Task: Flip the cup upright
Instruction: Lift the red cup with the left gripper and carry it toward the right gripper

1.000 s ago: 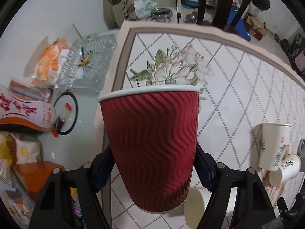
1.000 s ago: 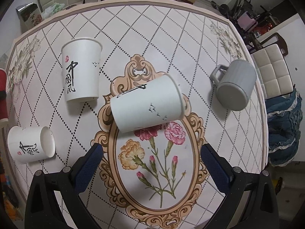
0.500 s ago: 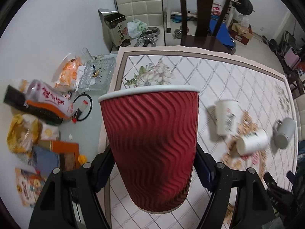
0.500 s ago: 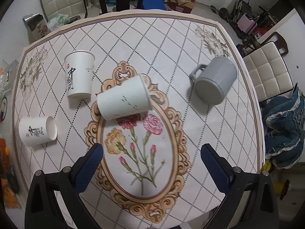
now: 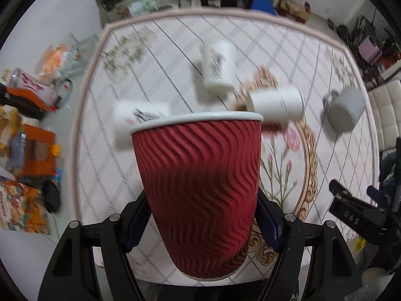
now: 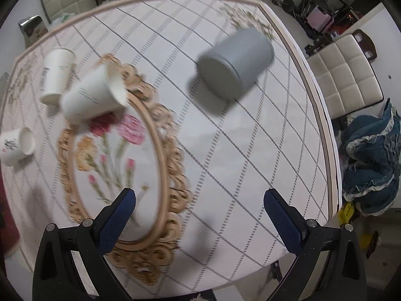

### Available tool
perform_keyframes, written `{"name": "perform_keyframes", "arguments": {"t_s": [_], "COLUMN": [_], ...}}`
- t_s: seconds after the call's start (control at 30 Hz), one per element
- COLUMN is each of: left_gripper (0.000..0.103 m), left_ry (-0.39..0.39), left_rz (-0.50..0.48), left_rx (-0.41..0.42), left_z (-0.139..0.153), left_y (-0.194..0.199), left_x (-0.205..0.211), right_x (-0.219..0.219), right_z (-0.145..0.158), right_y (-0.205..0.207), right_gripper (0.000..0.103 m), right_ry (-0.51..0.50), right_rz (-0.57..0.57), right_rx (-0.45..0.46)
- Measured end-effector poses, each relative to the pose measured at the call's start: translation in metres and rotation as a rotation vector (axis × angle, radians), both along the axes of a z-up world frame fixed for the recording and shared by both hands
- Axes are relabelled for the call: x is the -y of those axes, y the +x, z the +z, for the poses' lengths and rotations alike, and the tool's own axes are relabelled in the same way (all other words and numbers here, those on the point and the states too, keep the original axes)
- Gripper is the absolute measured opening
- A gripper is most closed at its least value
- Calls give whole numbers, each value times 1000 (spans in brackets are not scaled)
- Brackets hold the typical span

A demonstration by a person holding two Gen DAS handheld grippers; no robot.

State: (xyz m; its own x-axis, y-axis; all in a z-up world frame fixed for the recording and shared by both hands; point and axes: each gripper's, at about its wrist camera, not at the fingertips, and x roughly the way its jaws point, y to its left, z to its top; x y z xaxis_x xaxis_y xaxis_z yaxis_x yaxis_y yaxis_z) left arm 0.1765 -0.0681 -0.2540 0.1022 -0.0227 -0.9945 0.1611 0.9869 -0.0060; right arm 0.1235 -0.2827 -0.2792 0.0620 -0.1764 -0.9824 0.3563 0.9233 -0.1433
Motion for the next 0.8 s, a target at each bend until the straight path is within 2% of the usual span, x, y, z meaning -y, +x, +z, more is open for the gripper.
{"name": "perform_keyframes", "arguments": {"t_s": [0.23,0.53,0.6,0.63,0.67,0.8], "left_gripper": [74,75,81,93,100,100], "left_ry": [30,31,52,55,62,61], "left_rz": [-41,-11,-13,-14,-13,-6], "left_rx": [-103,-153,-144,-140,-135,-123], "left_z": [-69,-102,-105,-106,-107,-104], "left_y": [-18,-21,-21,-22,-23,-23], "left_x": [39,49,47,47,47,49], "right_x": [27,39,39,40,42,44], "right_z": [-38,-55,-56,-56,-57,-56], "right_y": [-17,-28,-27,-27,-26,-25], "right_gripper": [103,103,103,103,103,103], "right_ry": [-10,-5,-3,-3,-2,-3], "right_rz": [-11,13,20,23,26,34], "right_rx": [-69,-103,-105,-104,-103,-95]}}
